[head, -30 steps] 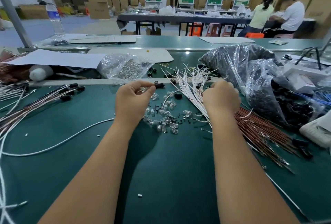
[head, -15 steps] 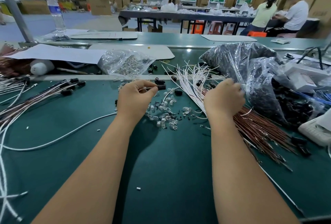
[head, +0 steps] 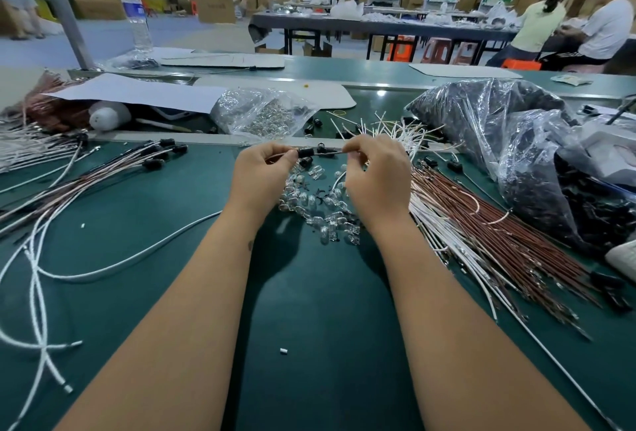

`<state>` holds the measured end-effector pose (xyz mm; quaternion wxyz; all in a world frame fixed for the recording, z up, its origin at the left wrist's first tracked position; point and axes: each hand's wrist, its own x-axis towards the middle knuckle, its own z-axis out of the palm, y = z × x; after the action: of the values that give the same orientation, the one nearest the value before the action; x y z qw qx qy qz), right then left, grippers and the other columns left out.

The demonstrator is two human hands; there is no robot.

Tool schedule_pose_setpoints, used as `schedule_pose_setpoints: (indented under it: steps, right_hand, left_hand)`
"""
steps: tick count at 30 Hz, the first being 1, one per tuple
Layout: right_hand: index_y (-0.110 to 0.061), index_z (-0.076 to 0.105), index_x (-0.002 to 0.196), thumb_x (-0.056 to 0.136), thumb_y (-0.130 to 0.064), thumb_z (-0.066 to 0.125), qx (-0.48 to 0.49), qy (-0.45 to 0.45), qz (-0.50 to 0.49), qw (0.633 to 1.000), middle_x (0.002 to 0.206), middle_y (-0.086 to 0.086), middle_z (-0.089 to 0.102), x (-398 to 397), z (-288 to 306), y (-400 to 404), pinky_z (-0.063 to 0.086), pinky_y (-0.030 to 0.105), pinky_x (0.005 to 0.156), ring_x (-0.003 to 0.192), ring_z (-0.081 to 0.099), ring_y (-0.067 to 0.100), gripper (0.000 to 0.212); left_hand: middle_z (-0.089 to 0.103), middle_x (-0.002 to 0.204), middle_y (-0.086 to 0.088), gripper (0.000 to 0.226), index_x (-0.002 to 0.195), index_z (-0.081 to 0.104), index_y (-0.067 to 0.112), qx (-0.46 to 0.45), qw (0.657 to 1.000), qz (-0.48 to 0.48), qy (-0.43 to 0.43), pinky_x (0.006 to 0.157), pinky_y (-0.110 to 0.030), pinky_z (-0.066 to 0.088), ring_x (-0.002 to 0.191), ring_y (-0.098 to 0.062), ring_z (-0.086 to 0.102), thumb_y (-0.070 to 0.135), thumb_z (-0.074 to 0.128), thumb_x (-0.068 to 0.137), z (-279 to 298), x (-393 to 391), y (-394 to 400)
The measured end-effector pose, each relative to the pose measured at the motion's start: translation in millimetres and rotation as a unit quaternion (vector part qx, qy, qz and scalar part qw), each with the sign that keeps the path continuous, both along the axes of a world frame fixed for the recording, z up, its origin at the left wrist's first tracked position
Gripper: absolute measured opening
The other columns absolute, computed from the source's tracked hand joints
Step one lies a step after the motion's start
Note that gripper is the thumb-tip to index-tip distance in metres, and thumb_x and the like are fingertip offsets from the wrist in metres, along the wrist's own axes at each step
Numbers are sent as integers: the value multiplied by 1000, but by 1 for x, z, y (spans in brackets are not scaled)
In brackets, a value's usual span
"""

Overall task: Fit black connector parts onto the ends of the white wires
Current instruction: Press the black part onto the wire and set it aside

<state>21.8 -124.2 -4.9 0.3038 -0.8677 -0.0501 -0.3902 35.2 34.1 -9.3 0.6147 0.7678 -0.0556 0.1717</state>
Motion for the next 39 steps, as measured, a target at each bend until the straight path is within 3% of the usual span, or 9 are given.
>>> schedule_pose_setpoints:
  steps: [7, 13, 22, 28, 30, 34, 37, 39]
  right_hand:
    - [-19, 70, 89, 89, -8, 60, 21, 9, 20, 1000, 80, -2, 58, 0, 1, 0, 34, 28, 74, 82, 50, 18, 15]
    - [-17, 72, 88, 87, -6, 59, 9, 20, 57, 998, 82, 1, 59, -1, 1, 4, 41, 35, 77, 83, 51, 20, 17]
    - [-5, 65, 120, 85, 10, 50, 43, 30, 130, 990, 101, 10, 69, -6, 4, 8, 48, 25, 83, 94, 61, 21, 40]
    - [-3, 68, 109, 88, -1, 58, 5, 42, 145, 989, 102, 8, 68, -5, 3, 12, 47, 25, 85, 95, 60, 20, 23]
    - [-5, 67, 105, 91, -3, 57, -28, 43, 105, 993, 98, 6, 68, -3, 1, 9, 43, 27, 83, 89, 57, 18, 18]
    - [-12, 63, 106, 95, -10, 53, -53, 36, -16, 998, 94, 2, 68, 2, 0, -2, 28, 27, 77, 82, 55, 15, 15]
    - [-10, 61, 106, 96, -10, 52, -67, 56, -13, 996, 92, 3, 67, 2, -1, 0, 28, 27, 74, 74, 49, 16, 14]
    - [-9, 61, 107, 95, -8, 52, -51, 63, 14, 997, 95, 5, 67, 1, 0, 3, 34, 29, 73, 76, 51, 17, 15]
  left_hand:
    - [62, 68, 6, 12, 79, 67, 22, 10, 1000, -8, -9, 56, -11, 44, 56, 0, 52, 19, 66, 90, 2, -2, -2]
    - [61, 68, 3, 11, 79, 68, 23, 25, 999, -33, -2, 58, -18, 42, 61, -10, 49, 20, 66, 90, 3, -5, -6]
    - [60, 62, 10, 12, 78, 66, 19, 20, 999, -33, -21, 56, -10, 41, 53, 2, 49, 16, 66, 90, 6, -7, -7]
    - [66, 79, -5, 4, 91, 68, 9, 102, 993, -39, -46, 68, -25, 50, 73, -14, 58, 11, 68, 87, 8, -9, -8]
    - [64, 78, 1, 3, 90, 69, 14, 173, 983, 22, -60, 76, -32, 46, 78, -16, 57, 16, 67, 88, 6, -6, -5]
    - [58, 88, 4, 11, 84, 63, 27, 312, 913, 261, -16, 77, -35, 18, 100, -21, 46, 22, 56, 91, 1, -1, 10]
    - [60, 104, -3, 18, 95, 66, 22, 365, 882, 297, -2, 86, -41, 23, 109, -27, 43, 15, 51, 86, -3, 1, 15]
    - [58, 116, 1, 32, 108, 63, 24, 365, 893, 258, -52, 96, -43, 21, 118, -24, 39, 11, 53, 81, -3, -1, 11]
